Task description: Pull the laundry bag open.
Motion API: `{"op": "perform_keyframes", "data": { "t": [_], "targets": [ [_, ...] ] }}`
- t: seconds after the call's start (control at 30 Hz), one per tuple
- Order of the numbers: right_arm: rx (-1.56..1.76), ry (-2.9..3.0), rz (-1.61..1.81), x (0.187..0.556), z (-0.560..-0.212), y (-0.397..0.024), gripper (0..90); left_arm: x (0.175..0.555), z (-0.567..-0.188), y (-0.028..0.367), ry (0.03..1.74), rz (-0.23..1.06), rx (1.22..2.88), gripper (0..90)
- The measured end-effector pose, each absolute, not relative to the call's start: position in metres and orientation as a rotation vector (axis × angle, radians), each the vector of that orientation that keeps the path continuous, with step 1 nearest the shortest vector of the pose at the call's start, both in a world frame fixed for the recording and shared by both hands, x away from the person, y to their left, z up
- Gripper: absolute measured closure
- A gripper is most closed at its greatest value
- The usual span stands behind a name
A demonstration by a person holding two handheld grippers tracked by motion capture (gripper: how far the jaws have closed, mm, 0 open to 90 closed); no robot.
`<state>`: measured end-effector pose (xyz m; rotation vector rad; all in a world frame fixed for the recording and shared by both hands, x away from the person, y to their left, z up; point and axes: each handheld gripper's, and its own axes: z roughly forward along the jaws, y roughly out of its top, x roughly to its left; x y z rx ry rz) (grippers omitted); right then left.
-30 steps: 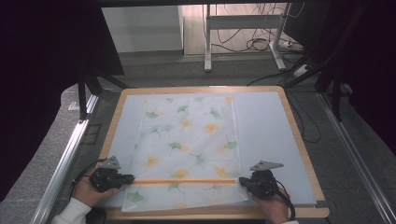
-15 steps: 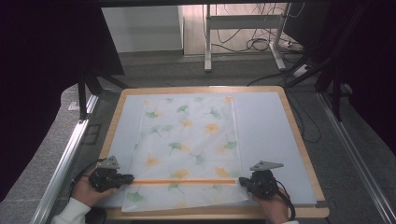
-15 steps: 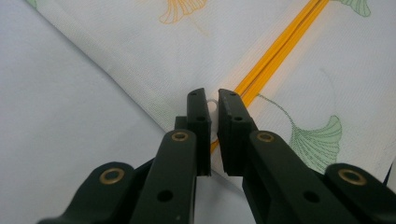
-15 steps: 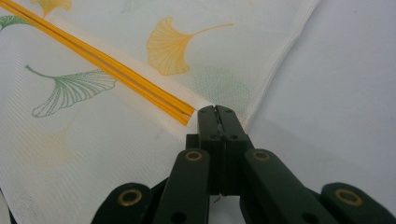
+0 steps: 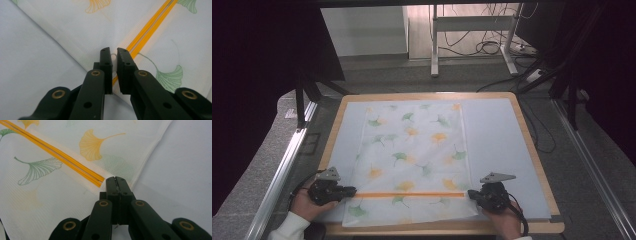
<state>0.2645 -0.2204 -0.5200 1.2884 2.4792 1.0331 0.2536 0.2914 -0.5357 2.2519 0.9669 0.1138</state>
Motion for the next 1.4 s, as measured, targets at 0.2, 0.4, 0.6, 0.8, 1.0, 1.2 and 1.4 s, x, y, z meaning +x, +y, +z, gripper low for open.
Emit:
{"op": "perform_keyframes", "data": {
  "t": [0.2,0.4,0.6,0.8,1.0,1.2,1.4],
  "targets": [
    [1.240,2.475,1.093,0.263,-0.514,-0.220,89.1,0.252,-0.529,0.293,0.963,0.199,2.175,74.8],
    [1.178,2.461,1.140,0.262,-0.507,-0.219,88.2,0.251,-0.523,0.294,0.976,0.280,2.108,63.3],
    [1.181,2.363,1.172,0.270,-0.501,-0.229,60.3,0.255,-0.521,0.300,1.043,0.403,2.043,42.7],
    [1.260,2.267,1.194,0.285,-0.503,-0.253,50.7,0.263,-0.523,0.306,1.089,0.462,2.014,32.5],
    [1.321,2.202,1.183,0.294,-0.505,-0.271,47.8,0.274,-0.525,0.308,1.118,0.487,1.996,30.2],
    [1.339,2.190,1.159,0.295,-0.508,-0.277,43.7,0.280,-0.530,0.310,1.141,0.495,1.998,29.0],
    [1.313,2.213,1.122,0.295,-0.509,-0.271,41.7,0.278,-0.529,0.311,1.142,0.509,1.990,27.5]
  ]
}}
